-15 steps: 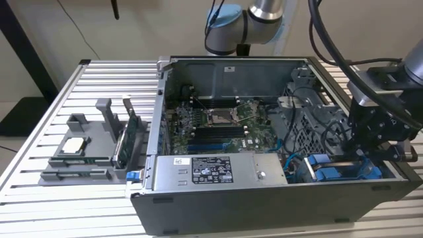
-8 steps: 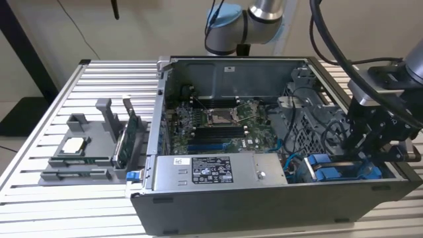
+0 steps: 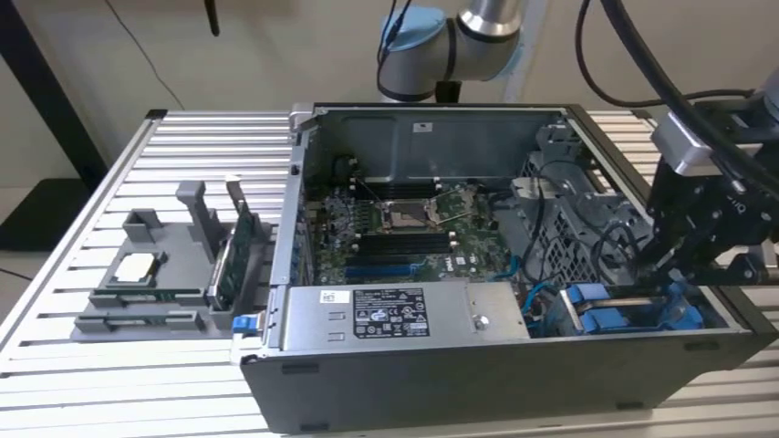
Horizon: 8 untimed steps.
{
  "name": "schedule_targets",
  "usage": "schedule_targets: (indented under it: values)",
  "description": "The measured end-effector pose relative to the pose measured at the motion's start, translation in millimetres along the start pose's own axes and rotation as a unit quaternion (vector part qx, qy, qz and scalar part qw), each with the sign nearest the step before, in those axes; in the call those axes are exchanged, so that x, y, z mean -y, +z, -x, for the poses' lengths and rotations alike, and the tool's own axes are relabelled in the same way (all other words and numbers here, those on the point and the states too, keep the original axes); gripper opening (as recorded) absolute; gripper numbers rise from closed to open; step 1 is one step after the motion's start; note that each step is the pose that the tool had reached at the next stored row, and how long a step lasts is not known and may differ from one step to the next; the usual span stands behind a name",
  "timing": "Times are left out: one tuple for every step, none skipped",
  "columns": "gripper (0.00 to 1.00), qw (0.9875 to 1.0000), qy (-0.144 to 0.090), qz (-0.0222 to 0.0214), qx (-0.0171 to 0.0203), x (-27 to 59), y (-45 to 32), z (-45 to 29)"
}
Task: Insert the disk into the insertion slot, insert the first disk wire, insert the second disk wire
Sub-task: 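Insert the first disk wire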
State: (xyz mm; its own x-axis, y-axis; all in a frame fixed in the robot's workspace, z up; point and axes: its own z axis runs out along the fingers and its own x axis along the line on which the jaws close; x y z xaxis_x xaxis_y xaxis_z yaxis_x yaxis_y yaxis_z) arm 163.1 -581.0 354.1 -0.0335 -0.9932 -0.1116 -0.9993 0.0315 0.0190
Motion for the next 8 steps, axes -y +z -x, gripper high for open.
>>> schedule_targets:
  values:
    - [0.33, 1.0, 0.0, 0.0, 0.0, -0.1, -1.5, 0.2]
    - [0.33, 1.0, 0.0, 0.0, -0.0001, -0.1, -2.8, 0.3]
    - [0.33, 1.0, 0.0, 0.0, -0.0002, -0.1, -4.1, 0.5]
    - [0.33, 1.0, 0.0, 0.0, -0.0003, -0.1, -5.4, 0.6]
    - [0.33, 1.0, 0.0, 0.0, -0.0004, -0.1, -6.7, 0.7]
    - [0.33, 1.0, 0.0, 0.0, -0.0005, -0.2, -7.9, 0.9]
    - [0.33, 1.0, 0.0, 0.0, -0.0007, -0.2, -9.1, 1.1]
    - [0.33, 1.0, 0.0, 0.0, -0.0007, -0.2, -9.9, 1.1]
